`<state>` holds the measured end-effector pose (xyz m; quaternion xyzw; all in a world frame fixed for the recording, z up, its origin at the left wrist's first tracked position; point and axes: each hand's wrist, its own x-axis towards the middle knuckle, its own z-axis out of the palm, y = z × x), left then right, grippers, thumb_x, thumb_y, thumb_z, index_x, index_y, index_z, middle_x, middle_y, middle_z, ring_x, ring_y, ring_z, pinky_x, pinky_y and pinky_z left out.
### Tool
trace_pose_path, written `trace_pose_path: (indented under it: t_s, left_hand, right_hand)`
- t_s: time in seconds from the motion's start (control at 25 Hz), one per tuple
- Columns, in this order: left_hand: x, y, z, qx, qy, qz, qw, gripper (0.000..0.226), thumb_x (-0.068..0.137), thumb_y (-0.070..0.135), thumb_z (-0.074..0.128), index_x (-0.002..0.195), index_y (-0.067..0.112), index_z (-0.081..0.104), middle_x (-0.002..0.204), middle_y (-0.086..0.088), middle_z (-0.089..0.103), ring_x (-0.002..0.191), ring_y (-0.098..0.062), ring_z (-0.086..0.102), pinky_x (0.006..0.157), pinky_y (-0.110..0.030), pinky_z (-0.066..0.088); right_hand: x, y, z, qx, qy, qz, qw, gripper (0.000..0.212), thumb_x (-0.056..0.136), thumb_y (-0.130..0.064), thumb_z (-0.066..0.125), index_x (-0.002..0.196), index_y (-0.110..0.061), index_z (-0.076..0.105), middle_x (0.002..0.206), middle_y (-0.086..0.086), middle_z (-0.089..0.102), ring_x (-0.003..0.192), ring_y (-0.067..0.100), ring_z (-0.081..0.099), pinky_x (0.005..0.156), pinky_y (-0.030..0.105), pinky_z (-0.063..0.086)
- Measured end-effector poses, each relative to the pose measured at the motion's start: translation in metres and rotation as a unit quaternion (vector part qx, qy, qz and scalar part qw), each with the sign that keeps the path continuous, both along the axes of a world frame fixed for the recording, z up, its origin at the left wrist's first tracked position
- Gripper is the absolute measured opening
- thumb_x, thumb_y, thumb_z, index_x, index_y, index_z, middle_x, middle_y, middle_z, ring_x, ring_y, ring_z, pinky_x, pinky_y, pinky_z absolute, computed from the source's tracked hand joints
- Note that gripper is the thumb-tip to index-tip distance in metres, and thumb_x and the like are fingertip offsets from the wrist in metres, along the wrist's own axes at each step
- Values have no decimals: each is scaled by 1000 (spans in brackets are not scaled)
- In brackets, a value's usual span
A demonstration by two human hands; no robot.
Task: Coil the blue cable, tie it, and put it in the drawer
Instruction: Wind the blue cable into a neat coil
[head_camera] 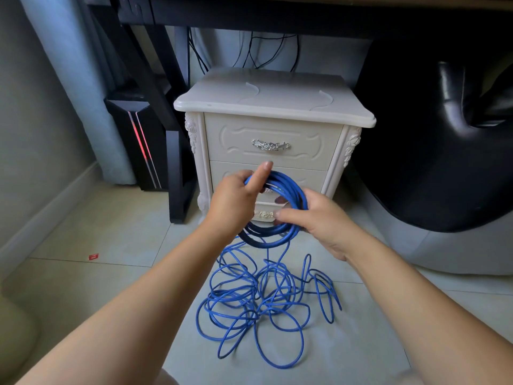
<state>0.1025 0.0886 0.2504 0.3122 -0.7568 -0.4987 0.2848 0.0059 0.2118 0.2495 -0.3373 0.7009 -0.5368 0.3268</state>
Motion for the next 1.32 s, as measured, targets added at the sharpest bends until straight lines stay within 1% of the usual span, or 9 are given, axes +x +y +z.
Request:
trace_pose_path:
  t_s: [0.12,0.24,0.36,0.52,0.64,0.88,1.0,1.16,1.32]
  left_hand:
    - [-2,5,-1,77,81,49,993,53,94,60,48,74,12,60,65,-8,49,43,-15,40,57,-34,40]
    - [-6,15,-5,199,144,102,964,51,94,59,47,74,13,55,49,4,45,39,-12,41,62,-34,38]
    - [-5,20,-12,273,148,28,950,50,95,59,47,76,13,54,48,6,47,46,-14,48,71,-37,38]
    - [5,14,-9,167,30,-67,983,41,93,57,50,84,19,62,76,2,70,72,-13,66,64,-18,46]
    - [8,8,-3,104,38,-112,987,30,91,45,62,100,16,66,87,-2,73,85,-13,71,76,-25,54]
    - [11,9,6,-34,-20,-146,988,31,90,40,65,89,9,65,47,15,51,46,-4,53,61,-30,56]
    - [7,10,7,-71,-7,-104,992,34,89,43,65,81,10,61,45,9,47,41,-8,50,51,-26,44]
    - [1,6,6,108,129,-41,985,36,82,53,65,72,19,59,45,8,38,39,-12,38,60,-38,36]
    - [-1,12,7,218,190,65,955,39,94,47,58,66,22,49,40,13,32,34,-8,34,59,-35,31]
  right_hand:
    - [10,-6,-13,-30,-69,-66,995,20,80,-13,75,78,-18,55,67,-2,65,76,23,65,91,52,52]
    - [18,-12,-12,-79,-216,-95,969,13,91,-13,66,83,-15,56,64,5,65,66,23,65,84,47,53]
    - [14,-13,-9,-53,-164,-162,972,13,94,-20,60,83,-14,55,46,1,52,55,20,67,77,38,51]
    - [2,-11,-5,-26,-54,-182,982,17,93,-14,55,75,-15,54,36,1,41,41,18,58,82,49,57]
    - [0,-10,-2,9,5,-122,992,18,92,-12,54,75,-15,56,34,0,42,37,18,54,77,62,55]
    - [5,-9,11,85,184,-57,978,17,93,-21,53,93,-10,65,36,-11,48,43,17,62,58,32,50]
    - [6,-9,10,25,107,-65,992,8,91,-15,59,89,-12,66,39,-11,46,40,13,53,68,43,58]
    - [2,-3,9,-46,-111,-45,992,11,89,-11,65,79,-14,61,57,1,57,58,18,58,73,40,52]
    - [17,-7,-3,-91,-220,-38,970,12,90,-10,64,81,-14,58,63,-2,62,67,19,63,84,45,54]
